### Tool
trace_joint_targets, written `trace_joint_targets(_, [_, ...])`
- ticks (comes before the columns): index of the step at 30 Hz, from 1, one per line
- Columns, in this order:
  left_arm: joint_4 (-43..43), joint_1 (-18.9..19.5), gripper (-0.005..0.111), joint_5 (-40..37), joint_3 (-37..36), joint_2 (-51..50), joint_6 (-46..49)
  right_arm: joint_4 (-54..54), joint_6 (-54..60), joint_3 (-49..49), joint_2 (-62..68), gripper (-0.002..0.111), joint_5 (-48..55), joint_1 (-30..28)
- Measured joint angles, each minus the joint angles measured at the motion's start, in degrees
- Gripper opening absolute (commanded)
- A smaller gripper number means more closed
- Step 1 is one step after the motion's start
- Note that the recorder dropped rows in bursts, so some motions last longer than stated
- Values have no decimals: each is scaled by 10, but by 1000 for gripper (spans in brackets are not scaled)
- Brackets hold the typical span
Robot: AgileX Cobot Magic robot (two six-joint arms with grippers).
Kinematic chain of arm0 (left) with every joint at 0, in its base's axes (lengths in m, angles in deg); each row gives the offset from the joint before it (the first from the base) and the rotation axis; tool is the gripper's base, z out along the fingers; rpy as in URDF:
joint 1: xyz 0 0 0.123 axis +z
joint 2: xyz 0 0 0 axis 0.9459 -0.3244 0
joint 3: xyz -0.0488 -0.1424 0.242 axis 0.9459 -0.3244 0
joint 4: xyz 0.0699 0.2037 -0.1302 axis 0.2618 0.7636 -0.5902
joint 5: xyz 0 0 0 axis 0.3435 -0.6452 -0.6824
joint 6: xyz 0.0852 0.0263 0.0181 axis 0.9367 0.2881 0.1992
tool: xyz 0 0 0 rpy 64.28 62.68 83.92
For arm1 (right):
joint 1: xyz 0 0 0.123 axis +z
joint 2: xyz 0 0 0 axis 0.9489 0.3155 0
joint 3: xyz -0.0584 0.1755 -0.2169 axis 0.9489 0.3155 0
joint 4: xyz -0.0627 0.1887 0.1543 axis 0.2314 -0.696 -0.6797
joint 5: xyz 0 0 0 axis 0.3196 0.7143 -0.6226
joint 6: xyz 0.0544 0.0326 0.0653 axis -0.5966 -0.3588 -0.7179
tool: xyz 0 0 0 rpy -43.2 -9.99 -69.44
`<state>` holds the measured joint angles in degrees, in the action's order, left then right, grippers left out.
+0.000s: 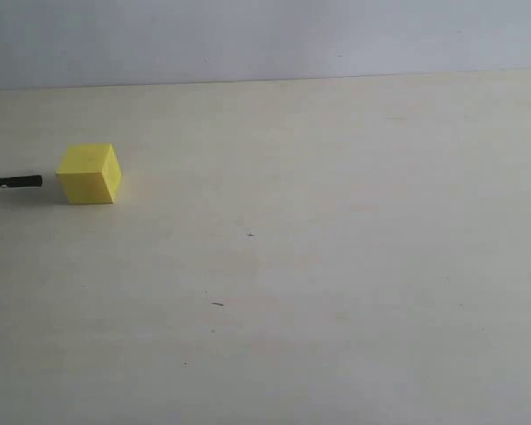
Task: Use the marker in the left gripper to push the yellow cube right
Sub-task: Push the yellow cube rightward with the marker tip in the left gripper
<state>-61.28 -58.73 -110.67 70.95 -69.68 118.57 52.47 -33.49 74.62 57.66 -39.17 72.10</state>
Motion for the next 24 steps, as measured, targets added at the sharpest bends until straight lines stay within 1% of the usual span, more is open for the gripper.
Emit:
trace_joint_targets(7, [-64,0,0,15,2,-4,50,0,0,0,0,0,0,0])
trace_joint_targets(12, [-68,-8,0,27,2,-16,53,0,0,0,0,0,0,0])
trace_joint_targets(16, [-86,-34,0,34,2,-28,54,0,0,0,0,0,0,0])
trace_joint_targets(18, [-106,-57,0,35,2,-29,54,0,0,0,0,0,0,0])
trace_joint_targets(21, [-109,-89,0,35,2,-27,55,0,0,0,0,0,0,0])
trace_joint_targets(24, [-104,-97,0,35,2,-18,47,0,0,0,0,0,0,0])
